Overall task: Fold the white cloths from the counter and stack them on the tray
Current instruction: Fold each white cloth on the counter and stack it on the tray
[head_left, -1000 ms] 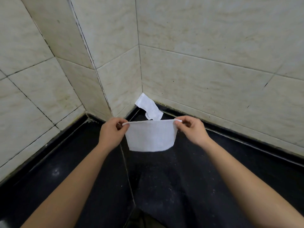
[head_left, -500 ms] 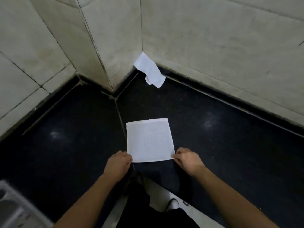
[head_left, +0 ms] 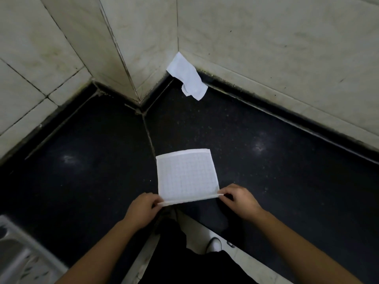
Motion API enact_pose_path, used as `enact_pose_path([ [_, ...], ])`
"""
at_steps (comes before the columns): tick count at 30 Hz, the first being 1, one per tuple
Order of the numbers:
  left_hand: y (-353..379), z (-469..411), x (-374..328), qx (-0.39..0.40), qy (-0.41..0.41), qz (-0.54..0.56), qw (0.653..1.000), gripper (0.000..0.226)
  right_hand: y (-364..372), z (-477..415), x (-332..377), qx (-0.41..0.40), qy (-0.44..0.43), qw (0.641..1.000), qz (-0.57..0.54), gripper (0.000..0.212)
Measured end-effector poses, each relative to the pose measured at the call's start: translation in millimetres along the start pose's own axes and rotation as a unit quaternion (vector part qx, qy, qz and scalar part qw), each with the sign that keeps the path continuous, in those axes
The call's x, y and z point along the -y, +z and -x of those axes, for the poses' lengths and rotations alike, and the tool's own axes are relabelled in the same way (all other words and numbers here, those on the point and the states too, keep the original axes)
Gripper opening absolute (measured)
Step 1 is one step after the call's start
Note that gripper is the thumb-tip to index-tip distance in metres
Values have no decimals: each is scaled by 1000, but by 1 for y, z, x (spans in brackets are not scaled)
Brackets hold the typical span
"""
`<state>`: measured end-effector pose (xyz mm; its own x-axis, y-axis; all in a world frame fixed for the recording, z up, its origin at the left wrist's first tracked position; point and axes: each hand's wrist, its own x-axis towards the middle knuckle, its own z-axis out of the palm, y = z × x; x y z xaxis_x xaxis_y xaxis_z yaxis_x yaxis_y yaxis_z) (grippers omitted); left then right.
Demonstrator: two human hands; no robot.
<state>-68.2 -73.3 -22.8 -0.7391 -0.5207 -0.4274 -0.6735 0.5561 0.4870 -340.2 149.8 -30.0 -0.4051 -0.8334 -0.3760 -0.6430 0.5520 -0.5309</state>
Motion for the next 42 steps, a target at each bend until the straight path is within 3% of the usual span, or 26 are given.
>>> enact_pose_path([
  [5, -22, -32, 4, -57, -143, 233, 960, 11, -17, -42, 19, -55, 86, 974, -204, 17],
  [9, -36, -67, 0, -106, -193, 359, 907, 9, -29, -85, 30, -95, 117, 953, -263, 13],
  [11, -38, -85, 2, -133, -201, 367, 899, 9, -32, -106, 33, -96, 131, 947, -278, 10],
  [25, -30, -132, 10, -197, -197, 218, 935, 24, -29, -159, 29, -116, 158, 967, -161, 19],
  [29, -24, -123, 6, -214, -164, 176, 947, 27, -25, -152, 34, -104, 135, 983, -66, 35],
  [32, -19, -110, 4, -239, -109, 122, 957, 39, -12, -136, 42, -205, 54, 976, 48, 43],
  [34, -18, -107, 2, -266, -49, 17, 963, 44, 1, -129, 52, -243, -2, 963, 118, 46],
  [38, -7, -115, -4, -165, 53, -130, 976, 56, 35, -139, 88, -145, -53, 970, 189, 51],
  [42, 4, -122, 9, -109, 57, -191, 974, 62, 60, -155, 100, -89, -44, 973, 208, 59],
])
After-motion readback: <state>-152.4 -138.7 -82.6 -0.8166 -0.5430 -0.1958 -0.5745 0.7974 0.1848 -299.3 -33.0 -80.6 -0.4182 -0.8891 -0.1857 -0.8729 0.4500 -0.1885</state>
